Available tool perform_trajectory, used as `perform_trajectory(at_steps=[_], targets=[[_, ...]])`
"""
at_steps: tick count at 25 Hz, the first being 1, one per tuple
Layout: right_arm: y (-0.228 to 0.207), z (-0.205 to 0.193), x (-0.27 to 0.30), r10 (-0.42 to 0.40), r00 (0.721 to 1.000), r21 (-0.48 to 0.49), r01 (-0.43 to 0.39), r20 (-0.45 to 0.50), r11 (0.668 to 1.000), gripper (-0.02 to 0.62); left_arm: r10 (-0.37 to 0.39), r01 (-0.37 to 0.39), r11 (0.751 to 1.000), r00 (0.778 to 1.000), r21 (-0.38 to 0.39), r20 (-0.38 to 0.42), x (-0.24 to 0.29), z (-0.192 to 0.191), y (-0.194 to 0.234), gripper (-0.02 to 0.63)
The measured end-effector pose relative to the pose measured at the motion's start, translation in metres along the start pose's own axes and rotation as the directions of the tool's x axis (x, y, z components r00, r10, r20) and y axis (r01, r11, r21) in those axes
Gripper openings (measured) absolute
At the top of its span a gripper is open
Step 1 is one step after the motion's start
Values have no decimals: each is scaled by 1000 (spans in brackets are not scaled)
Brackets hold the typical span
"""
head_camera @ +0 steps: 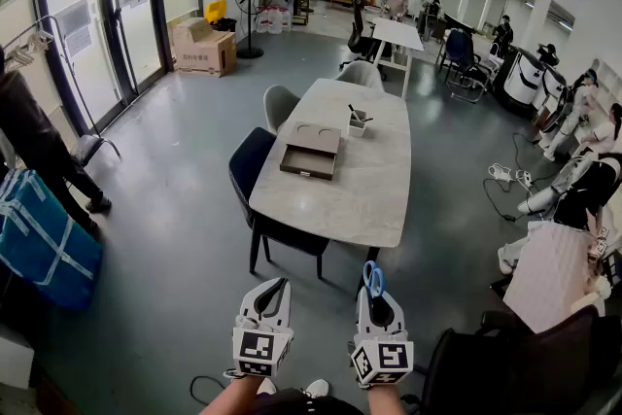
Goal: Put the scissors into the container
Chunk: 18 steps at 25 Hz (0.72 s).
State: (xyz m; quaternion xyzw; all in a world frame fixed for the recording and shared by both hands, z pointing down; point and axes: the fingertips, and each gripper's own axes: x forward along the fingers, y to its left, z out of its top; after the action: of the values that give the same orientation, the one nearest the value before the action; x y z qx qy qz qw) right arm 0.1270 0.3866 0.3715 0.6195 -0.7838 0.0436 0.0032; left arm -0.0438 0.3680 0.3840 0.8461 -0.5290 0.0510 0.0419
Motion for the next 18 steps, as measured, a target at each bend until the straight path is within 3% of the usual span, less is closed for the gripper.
perform_trajectory(at_steps=[18], targets=[[17,2,8,2,1000,-4,-2,5,1000,29,-17,17,1000,1000,-6,0,-1,3,13,23]])
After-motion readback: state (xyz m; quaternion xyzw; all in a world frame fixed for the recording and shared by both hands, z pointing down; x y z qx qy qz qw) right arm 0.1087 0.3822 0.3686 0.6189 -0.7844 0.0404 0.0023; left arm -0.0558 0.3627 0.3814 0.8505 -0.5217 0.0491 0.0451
